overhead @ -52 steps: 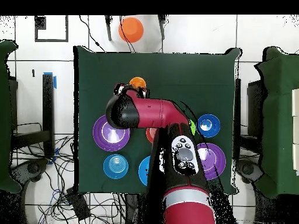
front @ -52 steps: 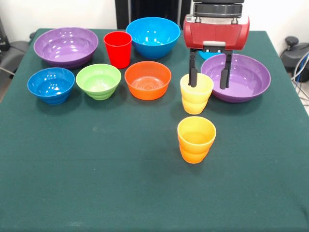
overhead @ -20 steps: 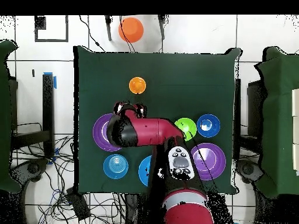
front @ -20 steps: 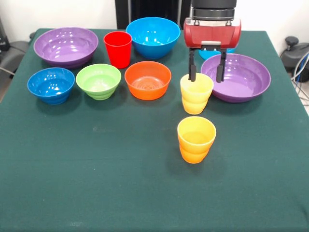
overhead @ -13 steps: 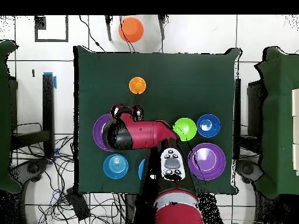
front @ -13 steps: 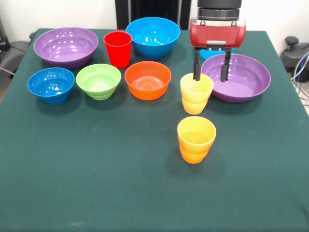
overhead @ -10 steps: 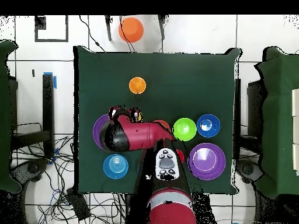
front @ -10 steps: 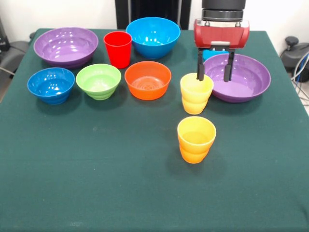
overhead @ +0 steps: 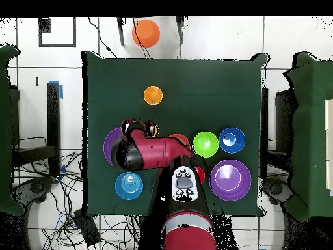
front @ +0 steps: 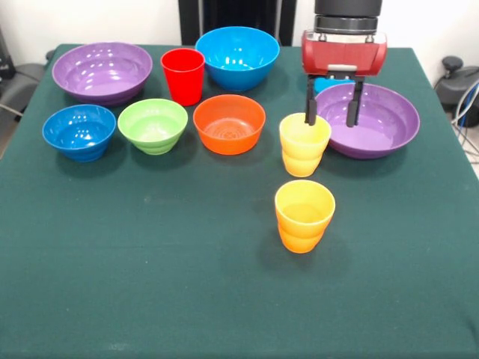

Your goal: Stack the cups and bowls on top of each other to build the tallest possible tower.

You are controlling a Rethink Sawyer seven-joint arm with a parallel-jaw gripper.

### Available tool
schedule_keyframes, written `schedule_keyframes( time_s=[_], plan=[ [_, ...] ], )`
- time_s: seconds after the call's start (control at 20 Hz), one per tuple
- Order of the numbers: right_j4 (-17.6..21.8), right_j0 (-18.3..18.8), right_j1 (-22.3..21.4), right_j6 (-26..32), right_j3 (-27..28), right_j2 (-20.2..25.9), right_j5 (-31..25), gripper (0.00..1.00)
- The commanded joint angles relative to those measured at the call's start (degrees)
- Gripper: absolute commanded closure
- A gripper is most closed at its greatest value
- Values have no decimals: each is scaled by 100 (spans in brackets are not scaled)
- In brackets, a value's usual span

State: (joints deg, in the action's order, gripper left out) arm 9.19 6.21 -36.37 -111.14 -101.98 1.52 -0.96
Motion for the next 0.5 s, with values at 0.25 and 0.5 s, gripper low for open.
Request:
schedule_keyframes(
  time_s=[0.25, 0.5],
  plan=[
    [142, 193, 485, -726, -168, 433, 374, 0],
    [132, 274, 502, -701, -153, 500, 357, 0]
  ],
)
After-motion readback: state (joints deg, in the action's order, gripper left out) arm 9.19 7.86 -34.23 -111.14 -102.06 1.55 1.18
